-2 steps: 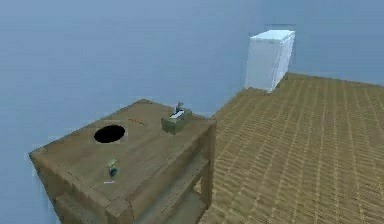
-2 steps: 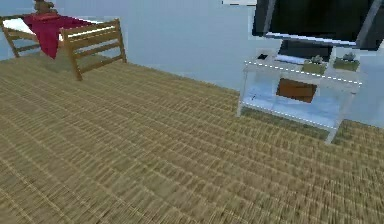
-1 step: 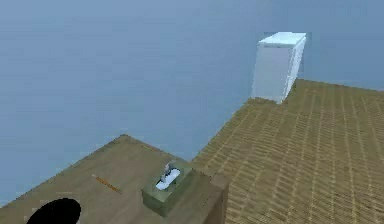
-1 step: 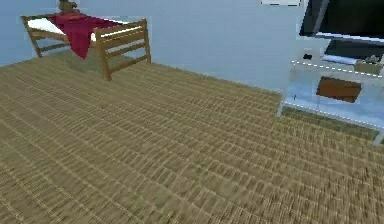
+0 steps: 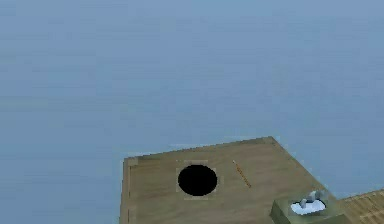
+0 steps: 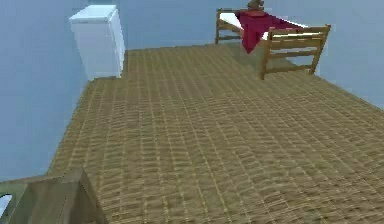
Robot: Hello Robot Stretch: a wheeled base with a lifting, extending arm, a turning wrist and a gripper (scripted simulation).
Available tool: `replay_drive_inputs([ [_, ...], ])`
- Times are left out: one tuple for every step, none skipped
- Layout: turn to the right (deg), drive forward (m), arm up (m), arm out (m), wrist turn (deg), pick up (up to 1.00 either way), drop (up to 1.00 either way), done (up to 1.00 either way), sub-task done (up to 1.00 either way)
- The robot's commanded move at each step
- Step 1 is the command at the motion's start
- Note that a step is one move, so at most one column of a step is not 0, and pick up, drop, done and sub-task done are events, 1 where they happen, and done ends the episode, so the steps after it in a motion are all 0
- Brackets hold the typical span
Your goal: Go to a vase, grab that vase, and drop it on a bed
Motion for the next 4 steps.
replay_drive_inputs([
  [-45.0, 0.00, 0.00, 0.00, 0.0, 0.00, 0.00, 0.00, 0.00],
  [-36.0, 0.00, 0.00, 0.00, 0.0, 0.00, 0.00, 0.00, 0.00],
  [0.0, 0.00, 0.50, 0.00, 0.0, 0.00, 0.00, 0.00, 0.00],
  [0.0, 0.00, 0.38, 0.00, 0.0, 0.00, 0.00, 0.00, 0.00],
])
